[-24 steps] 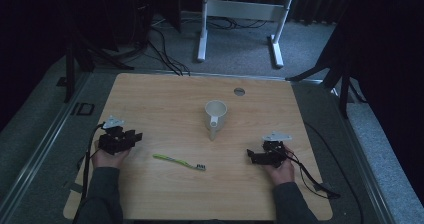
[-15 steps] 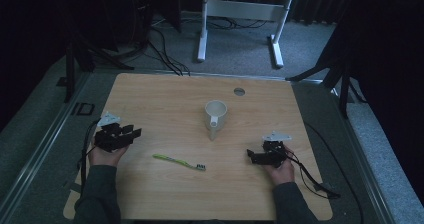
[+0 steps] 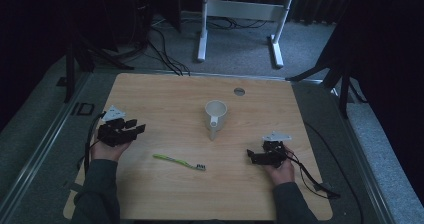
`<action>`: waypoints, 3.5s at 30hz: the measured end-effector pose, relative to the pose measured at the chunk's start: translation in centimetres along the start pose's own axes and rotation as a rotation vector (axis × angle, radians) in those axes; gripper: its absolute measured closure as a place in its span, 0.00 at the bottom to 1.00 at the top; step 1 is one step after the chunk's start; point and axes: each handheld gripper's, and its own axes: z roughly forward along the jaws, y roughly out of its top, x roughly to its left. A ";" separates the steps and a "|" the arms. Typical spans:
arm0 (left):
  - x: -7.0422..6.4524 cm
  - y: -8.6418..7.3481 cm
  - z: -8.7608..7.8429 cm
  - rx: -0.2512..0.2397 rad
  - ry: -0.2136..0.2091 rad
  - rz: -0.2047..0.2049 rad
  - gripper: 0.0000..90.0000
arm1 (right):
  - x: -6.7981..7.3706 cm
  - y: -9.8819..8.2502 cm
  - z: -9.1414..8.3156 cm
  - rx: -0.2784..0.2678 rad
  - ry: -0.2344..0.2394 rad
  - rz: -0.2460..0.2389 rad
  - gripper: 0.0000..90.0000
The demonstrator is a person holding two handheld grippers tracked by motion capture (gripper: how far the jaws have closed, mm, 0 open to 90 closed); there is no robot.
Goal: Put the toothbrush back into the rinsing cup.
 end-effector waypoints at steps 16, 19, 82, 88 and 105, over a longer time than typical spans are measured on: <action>-1.0 2.5 0.1 0.012 -0.027 0.081 0.64 | 0.0 0.0 0.0 -0.001 0.000 -0.001 0.15; -1.2 2.7 0.0 0.004 -0.033 0.087 0.65 | 0.0 0.0 0.0 -0.001 0.000 -0.001 0.15; -5.9 3.3 5.4 0.206 -0.174 0.309 0.63 | 0.0 0.0 0.0 -0.001 0.000 -0.001 0.15; -6.3 3.3 5.7 0.224 -0.187 0.330 0.63 | 0.0 0.0 0.0 -0.001 0.000 -0.001 0.15; -7.2 3.2 6.5 0.287 -0.213 0.402 0.66 | 0.0 0.0 0.0 -0.001 0.000 -0.001 0.15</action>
